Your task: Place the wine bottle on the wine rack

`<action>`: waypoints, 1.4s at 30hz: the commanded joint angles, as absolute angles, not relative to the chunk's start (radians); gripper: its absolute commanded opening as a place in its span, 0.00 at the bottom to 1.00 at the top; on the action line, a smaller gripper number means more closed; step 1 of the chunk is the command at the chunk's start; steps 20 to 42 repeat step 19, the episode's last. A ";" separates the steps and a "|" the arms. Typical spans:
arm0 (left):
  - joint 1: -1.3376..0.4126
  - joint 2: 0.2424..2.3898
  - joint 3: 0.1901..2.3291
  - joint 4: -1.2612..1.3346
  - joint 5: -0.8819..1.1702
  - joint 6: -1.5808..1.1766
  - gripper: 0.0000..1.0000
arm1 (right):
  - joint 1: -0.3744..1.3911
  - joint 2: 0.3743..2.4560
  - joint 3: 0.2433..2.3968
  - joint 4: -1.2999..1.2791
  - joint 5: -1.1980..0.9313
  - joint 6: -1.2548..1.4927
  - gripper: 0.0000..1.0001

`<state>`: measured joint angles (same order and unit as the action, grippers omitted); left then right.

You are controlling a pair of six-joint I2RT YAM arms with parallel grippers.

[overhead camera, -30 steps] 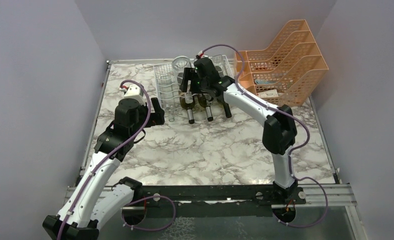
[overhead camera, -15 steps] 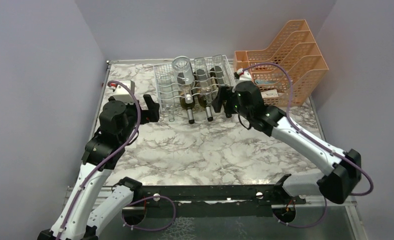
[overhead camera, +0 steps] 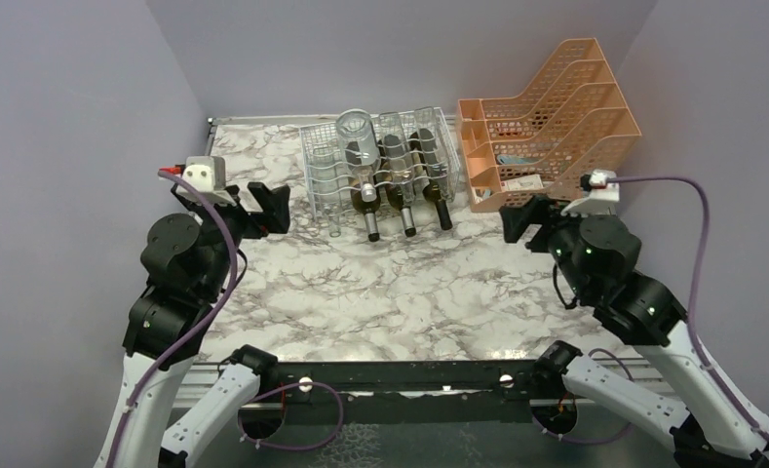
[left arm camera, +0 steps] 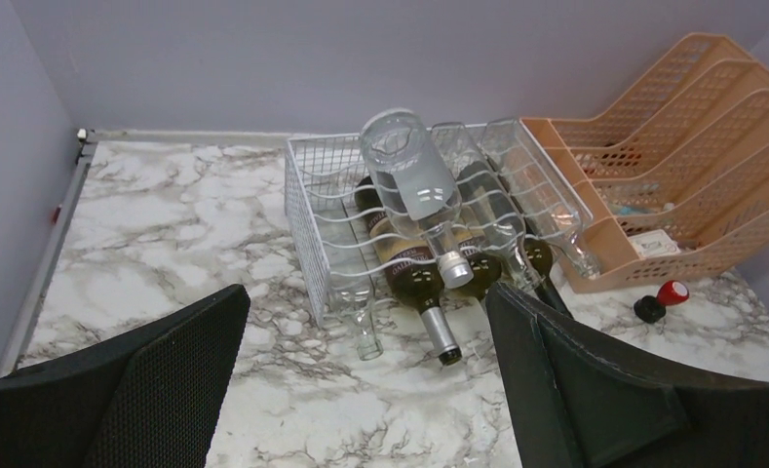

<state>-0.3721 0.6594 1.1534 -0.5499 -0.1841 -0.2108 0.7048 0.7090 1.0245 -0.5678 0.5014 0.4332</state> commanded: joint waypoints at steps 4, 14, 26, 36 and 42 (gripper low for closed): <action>-0.365 0.610 1.237 -0.576 -0.246 -0.155 0.99 | 0.701 0.610 1.152 -0.682 0.629 0.348 0.84; -0.365 0.590 1.250 -0.585 -0.261 -0.141 0.99 | 0.700 0.554 1.169 -0.646 0.655 0.305 0.84; -0.366 0.590 1.241 -0.585 -0.256 -0.146 0.99 | 0.700 0.557 1.162 -0.641 0.652 0.305 0.83; -0.366 0.590 1.241 -0.585 -0.256 -0.146 0.99 | 0.700 0.557 1.162 -0.641 0.652 0.305 0.83; -0.366 0.590 1.241 -0.585 -0.256 -0.146 0.99 | 0.700 0.557 1.162 -0.641 0.652 0.305 0.83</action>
